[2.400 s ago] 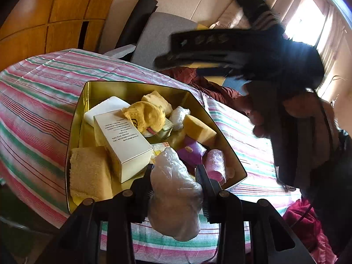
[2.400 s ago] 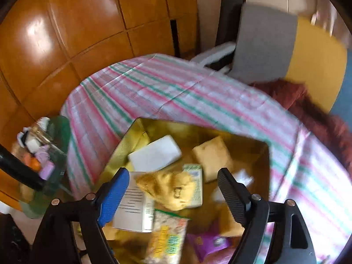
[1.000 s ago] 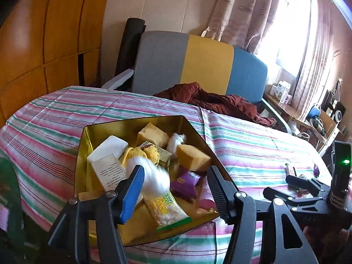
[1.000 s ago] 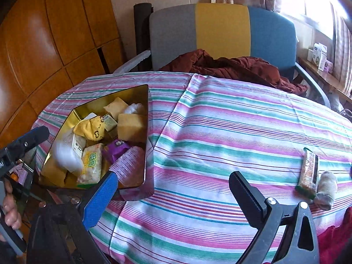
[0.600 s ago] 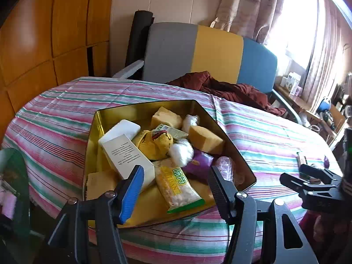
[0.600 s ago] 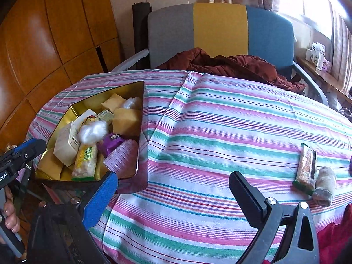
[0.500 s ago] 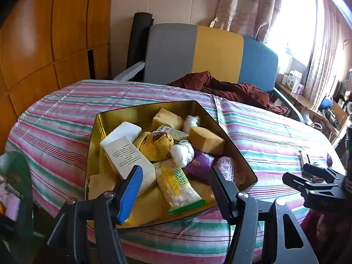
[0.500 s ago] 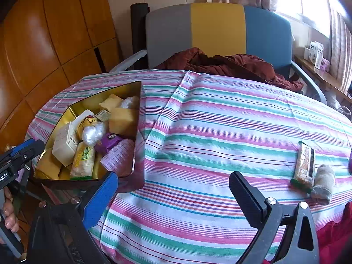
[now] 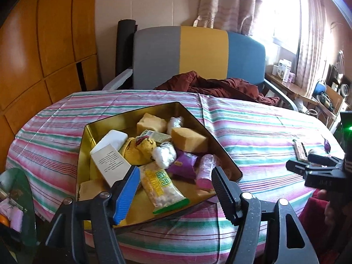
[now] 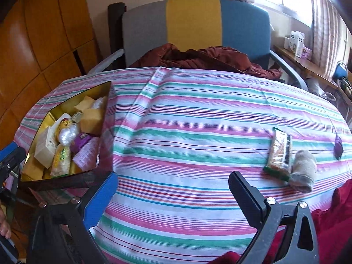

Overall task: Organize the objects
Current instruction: 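Withdraw both open tools toward the cracker packet and white sock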

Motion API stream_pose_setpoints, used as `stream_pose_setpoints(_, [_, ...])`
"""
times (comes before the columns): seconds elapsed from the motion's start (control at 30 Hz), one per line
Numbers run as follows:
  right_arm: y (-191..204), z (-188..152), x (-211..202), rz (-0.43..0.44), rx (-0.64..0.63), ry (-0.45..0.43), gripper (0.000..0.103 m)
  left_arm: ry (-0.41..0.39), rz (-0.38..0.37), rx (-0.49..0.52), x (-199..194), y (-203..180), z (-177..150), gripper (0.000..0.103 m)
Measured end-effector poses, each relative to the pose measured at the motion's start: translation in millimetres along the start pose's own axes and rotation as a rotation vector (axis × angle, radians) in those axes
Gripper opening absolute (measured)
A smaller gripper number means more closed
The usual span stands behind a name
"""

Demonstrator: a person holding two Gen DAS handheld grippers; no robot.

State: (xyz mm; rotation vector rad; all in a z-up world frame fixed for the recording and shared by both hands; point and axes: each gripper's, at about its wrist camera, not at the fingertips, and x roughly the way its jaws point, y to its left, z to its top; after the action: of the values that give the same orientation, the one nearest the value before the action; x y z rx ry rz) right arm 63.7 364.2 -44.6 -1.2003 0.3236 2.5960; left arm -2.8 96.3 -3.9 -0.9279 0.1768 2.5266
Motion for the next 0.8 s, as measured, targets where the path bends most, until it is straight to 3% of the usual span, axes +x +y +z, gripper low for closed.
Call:
stream_pose_setpoints(0.4, [-59,14,-15,-0.091,0.113,-0.009,0.102,0.010,-0.068,0.086,9,-35,5,0.068])
stream_pose_setpoints(0.8, [-180,27,-22,-0.230,0.356,0.099,0.097,0.047,-0.153,0.151,27,-69,6,0.069])
